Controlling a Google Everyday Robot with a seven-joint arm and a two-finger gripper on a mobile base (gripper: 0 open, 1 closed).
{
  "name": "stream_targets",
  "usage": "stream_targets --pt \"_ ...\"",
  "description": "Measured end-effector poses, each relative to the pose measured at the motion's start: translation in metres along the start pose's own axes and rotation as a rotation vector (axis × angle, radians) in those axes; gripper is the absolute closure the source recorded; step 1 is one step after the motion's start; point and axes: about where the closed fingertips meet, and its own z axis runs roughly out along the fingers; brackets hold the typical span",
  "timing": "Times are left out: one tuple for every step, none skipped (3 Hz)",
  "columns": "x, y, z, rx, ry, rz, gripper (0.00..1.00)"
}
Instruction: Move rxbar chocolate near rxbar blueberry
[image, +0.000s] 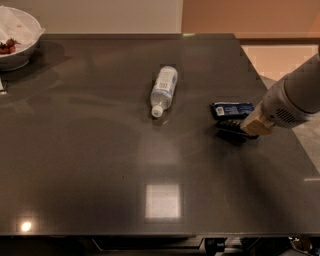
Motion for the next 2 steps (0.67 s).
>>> stream_targets --pt "0.003 -0.021 0.011 0.033 0.009 0.003 0.82" --pt "0.008 -0.034 0.015 0.059 0.018 0.004 0.59"
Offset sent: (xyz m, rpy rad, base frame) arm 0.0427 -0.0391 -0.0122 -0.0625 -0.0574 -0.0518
